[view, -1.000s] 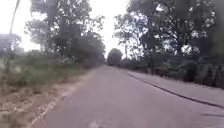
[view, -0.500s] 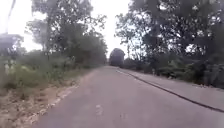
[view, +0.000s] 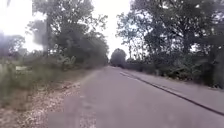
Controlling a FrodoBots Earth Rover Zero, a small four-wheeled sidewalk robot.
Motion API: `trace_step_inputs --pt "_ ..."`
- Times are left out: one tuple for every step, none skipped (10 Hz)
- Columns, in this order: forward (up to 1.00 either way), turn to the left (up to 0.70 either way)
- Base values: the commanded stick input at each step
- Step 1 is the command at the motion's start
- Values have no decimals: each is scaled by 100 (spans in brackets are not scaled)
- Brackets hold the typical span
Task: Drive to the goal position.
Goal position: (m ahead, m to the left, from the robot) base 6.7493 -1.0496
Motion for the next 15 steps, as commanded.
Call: trace_step_inputs --pt "100 0" --pt "100 0" --pt "100 0" --pt "100 0" --pt "100 0" --pt "100 0" --pt "100 0" --pt "100 0" --pt "100 0" --pt "100 0" --pt "100 0" --pt "57 0" --pt "0 0" --pt "0 0" --pt "0 0"
